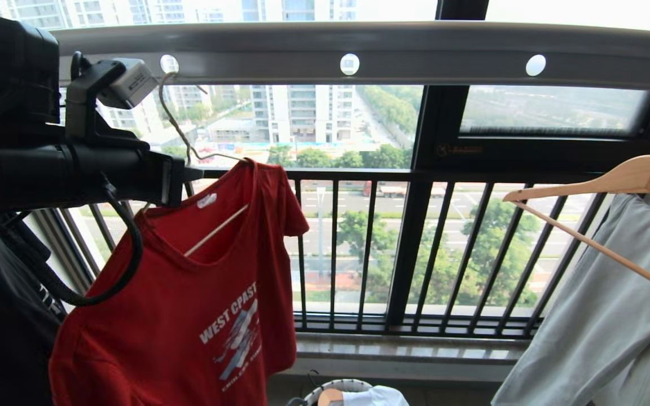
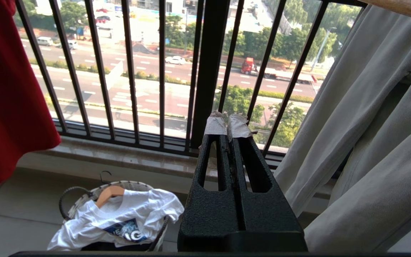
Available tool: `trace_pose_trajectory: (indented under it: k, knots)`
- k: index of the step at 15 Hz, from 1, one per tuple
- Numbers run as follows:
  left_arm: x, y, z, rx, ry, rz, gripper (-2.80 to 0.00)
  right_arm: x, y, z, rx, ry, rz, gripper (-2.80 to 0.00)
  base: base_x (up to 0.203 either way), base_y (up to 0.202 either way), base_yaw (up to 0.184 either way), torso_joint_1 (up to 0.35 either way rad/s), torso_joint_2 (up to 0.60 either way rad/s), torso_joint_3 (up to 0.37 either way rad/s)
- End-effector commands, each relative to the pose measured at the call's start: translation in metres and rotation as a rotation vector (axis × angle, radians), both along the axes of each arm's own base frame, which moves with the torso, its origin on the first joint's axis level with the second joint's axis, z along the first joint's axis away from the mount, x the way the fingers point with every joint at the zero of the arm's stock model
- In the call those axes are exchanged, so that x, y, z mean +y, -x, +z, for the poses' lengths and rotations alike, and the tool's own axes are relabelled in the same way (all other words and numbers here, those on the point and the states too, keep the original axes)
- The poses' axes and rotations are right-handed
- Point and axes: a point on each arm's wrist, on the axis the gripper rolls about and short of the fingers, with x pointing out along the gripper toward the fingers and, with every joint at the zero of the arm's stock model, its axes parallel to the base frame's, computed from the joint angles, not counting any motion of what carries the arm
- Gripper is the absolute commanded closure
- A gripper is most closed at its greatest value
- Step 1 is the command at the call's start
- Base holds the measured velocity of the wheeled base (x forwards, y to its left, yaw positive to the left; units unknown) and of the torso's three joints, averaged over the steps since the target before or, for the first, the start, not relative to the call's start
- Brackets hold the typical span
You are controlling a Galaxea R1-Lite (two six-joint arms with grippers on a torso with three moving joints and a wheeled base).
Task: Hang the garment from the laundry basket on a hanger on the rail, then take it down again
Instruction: Take the clothes off the clothes rack
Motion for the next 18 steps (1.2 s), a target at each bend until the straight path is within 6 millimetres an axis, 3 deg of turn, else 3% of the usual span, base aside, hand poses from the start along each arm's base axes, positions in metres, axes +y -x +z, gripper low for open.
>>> trace_pose_trajectory:
  k: [1, 13, 18]
  knots:
    - [-0.001, -0.002, 0.000, -0.057, 0.011, -0.002, 0.00, 0.000, 0.000, 0.000, -0.001, 0.001, 0.001, 0.00, 0.000, 0.000, 0.000, 0.000, 0.00, 0.000]
    - [0.008, 0.019, 0.017, -0.138, 0.010, 0.070, 0.00, 0.000, 0.000, 0.000, -0.001, 0.001, 0.001, 0.00, 0.000, 0.000, 0.000, 0.000, 0.00, 0.000]
    - [0.012, 0.031, 0.015, -0.144, 0.008, 0.081, 0.00, 0.000, 0.000, 0.000, -0.001, 0.001, 0.001, 0.00, 0.000, 0.000, 0.000, 0.000, 0.00, 0.000]
